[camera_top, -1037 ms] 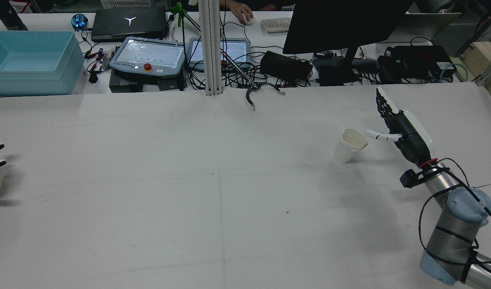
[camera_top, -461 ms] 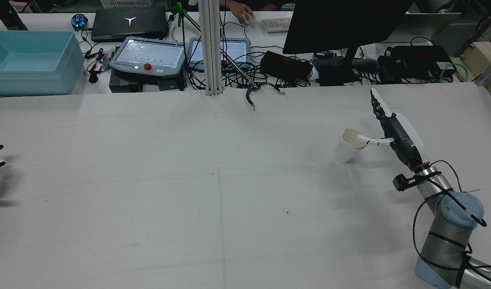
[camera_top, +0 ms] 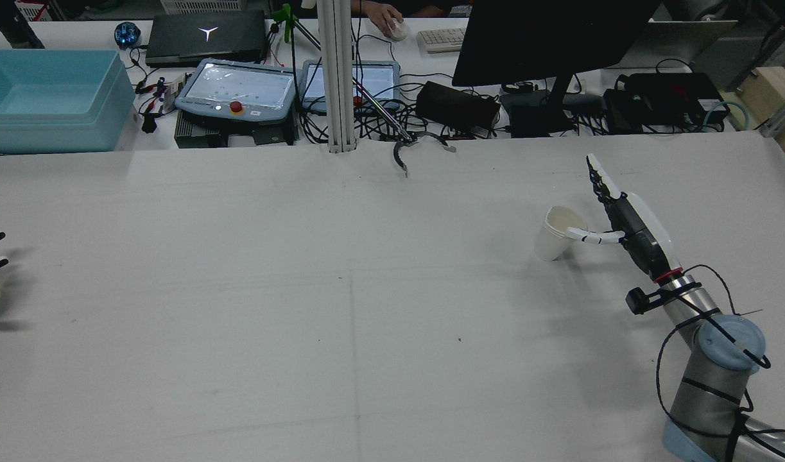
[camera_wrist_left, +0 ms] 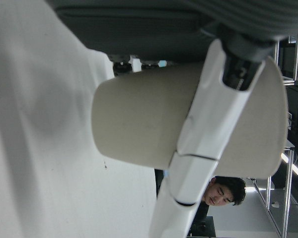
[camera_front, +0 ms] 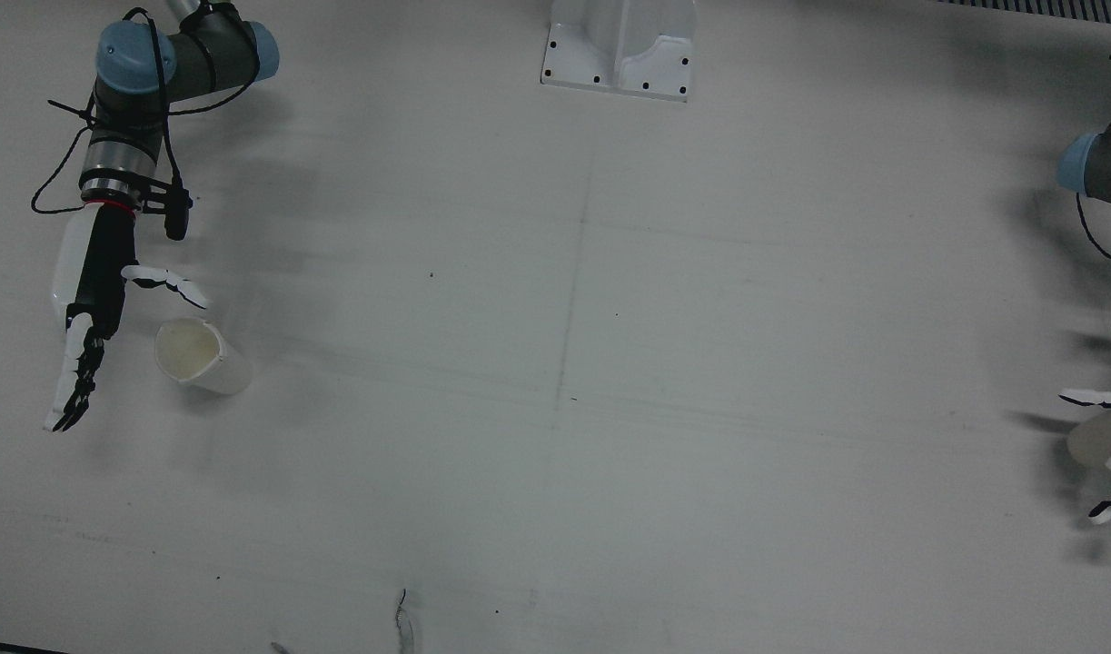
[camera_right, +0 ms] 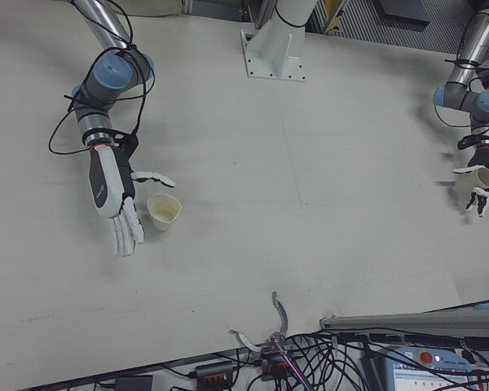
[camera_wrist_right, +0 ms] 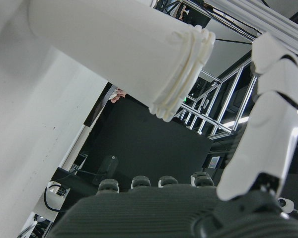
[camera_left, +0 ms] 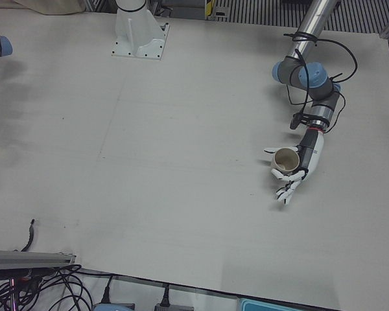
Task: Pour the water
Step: 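Close the right hand fingers on the white paper cup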
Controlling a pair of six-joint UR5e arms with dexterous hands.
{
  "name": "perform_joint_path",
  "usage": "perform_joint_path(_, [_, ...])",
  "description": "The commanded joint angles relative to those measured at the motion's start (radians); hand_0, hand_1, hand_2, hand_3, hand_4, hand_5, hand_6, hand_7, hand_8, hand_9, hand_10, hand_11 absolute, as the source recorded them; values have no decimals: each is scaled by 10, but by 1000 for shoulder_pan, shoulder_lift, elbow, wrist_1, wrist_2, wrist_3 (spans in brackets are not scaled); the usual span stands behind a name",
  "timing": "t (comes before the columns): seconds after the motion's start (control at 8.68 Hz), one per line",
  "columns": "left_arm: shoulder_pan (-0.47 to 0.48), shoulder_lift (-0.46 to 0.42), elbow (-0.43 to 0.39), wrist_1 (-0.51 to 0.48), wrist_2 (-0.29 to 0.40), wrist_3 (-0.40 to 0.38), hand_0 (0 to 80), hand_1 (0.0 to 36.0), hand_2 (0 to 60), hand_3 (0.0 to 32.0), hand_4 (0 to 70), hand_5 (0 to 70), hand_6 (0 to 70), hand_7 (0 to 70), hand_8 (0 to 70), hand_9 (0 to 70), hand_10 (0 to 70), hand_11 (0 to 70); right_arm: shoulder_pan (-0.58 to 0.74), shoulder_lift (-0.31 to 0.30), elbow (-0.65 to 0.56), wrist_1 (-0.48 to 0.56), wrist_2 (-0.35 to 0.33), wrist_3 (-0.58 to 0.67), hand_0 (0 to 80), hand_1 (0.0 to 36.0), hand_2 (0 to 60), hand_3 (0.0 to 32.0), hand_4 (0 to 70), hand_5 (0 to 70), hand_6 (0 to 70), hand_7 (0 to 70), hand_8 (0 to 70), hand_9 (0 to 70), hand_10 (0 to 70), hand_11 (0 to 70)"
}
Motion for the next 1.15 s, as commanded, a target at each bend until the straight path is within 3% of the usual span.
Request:
perform_joint_path(0.0, [1, 1, 0, 0, 0, 0, 800, 360, 0, 0, 700, 700, 162, 114, 76, 40, 113, 200, -10, 18, -29, 12, 3, 31, 468, 182, 206, 76, 0, 45, 0, 0, 9, 0, 0, 0])
perform_joint_path(0.23, [0, 1, 3, 0, 0, 0, 800, 360, 0, 0, 700, 700, 163, 115, 78, 42, 114, 200, -42, 49, -65, 11, 5, 121, 465, 175, 211, 102, 0, 49, 27, 0, 10, 2, 0, 0])
perform_joint_path(0.46, [0, 1, 5, 0, 0, 0, 800, 360, 0, 0, 700, 700, 164, 114, 78, 42, 114, 200, -55, 49, -62, 11, 3, 128, 472, 190, 226, 136, 0, 56, 47, 0, 5, 0, 0, 0])
perform_joint_path(1.04, [1, 14, 2, -5, 0, 0, 800, 360, 0, 0, 700, 700, 162, 114, 77, 40, 112, 198, -58, 51, -74, 11, 5, 128, 475, 193, 241, 116, 0, 61, 76, 14, 27, 17, 0, 0])
